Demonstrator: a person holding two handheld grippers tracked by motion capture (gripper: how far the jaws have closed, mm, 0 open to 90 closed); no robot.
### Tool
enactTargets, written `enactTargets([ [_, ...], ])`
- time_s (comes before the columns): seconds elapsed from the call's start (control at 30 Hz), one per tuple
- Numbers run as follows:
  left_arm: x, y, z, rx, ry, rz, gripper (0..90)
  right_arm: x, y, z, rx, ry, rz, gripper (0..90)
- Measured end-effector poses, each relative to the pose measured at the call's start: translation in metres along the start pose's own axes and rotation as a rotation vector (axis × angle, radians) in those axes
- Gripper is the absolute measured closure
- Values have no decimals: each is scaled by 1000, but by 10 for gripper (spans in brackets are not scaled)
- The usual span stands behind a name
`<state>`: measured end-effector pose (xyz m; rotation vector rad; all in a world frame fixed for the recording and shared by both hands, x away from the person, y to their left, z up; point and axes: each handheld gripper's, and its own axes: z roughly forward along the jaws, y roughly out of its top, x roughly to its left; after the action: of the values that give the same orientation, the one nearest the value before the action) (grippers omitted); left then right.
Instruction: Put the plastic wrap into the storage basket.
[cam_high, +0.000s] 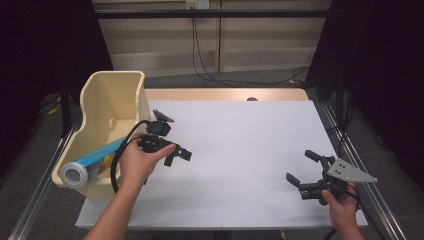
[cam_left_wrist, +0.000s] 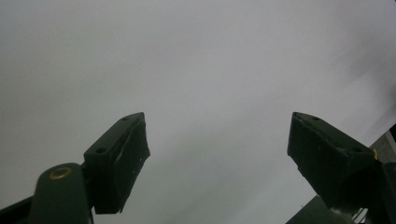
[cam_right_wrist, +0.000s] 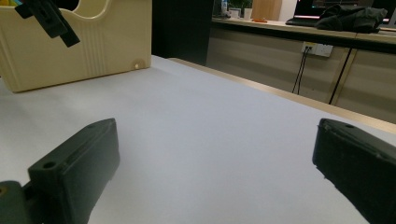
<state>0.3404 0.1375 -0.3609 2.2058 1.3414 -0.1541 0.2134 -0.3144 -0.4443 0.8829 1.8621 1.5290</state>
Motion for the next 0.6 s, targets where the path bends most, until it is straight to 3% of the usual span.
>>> enactTargets([
  [0.13,4,-6,10,-11,-8,8,201,0,0,0,0,2,-1,3],
  [0.33,8,-15,22,-74,-27,50,203,0,0,0,2,0,-2,3],
  [0.4,10,-18,26,-69,-24,69,197,0,0,0,0,-1,-1,3],
  [0.6,14,-27,30,-152,-27,96,189,0,0,0,1,2,-6,3],
])
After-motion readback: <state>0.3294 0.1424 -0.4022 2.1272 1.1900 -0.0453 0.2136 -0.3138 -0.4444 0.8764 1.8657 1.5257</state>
